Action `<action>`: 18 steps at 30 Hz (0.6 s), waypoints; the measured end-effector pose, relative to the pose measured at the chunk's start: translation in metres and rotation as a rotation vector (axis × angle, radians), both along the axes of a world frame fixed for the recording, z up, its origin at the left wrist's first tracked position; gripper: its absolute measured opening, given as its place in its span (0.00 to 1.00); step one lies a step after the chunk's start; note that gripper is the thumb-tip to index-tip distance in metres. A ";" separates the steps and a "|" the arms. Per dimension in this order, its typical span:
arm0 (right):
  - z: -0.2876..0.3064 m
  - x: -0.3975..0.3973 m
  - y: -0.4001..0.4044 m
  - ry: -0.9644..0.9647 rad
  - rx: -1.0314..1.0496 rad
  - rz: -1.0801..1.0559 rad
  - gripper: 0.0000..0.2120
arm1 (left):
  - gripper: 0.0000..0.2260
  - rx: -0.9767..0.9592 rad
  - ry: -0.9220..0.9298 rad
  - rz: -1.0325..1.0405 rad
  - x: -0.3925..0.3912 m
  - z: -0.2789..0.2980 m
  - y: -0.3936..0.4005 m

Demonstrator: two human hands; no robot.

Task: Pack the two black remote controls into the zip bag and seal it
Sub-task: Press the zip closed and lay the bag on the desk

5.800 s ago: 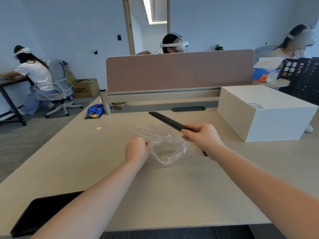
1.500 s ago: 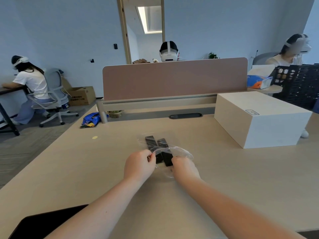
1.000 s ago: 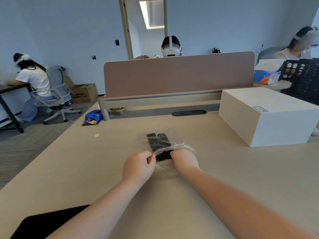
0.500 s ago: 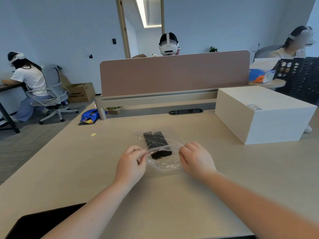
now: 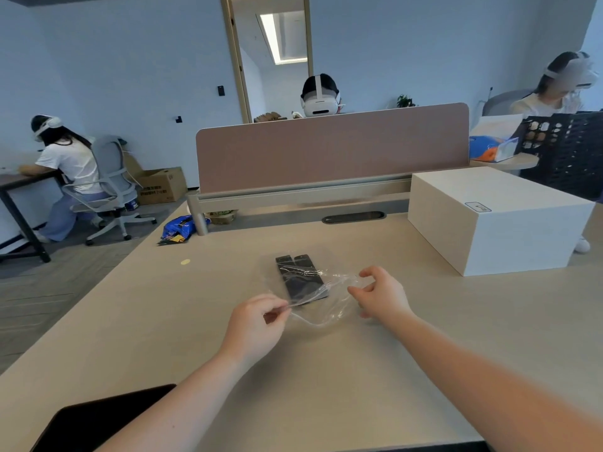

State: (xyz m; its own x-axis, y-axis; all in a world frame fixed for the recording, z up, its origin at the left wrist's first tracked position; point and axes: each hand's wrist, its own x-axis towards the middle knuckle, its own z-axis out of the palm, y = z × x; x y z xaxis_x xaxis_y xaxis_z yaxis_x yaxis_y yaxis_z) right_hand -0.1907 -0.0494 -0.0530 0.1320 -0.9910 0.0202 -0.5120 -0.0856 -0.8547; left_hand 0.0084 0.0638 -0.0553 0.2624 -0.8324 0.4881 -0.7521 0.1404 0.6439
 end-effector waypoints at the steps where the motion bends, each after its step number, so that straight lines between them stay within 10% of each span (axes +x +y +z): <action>1: 0.001 0.001 -0.001 0.018 0.016 0.004 0.10 | 0.07 0.031 0.025 -0.032 0.000 0.001 0.002; 11: 0.001 -0.005 -0.002 0.157 -0.147 0.010 0.03 | 0.06 0.087 -0.227 -0.028 0.006 0.004 0.005; 18: 0.014 -0.010 0.005 0.727 -0.223 0.137 0.06 | 0.06 0.127 -0.297 -0.004 0.008 0.003 0.004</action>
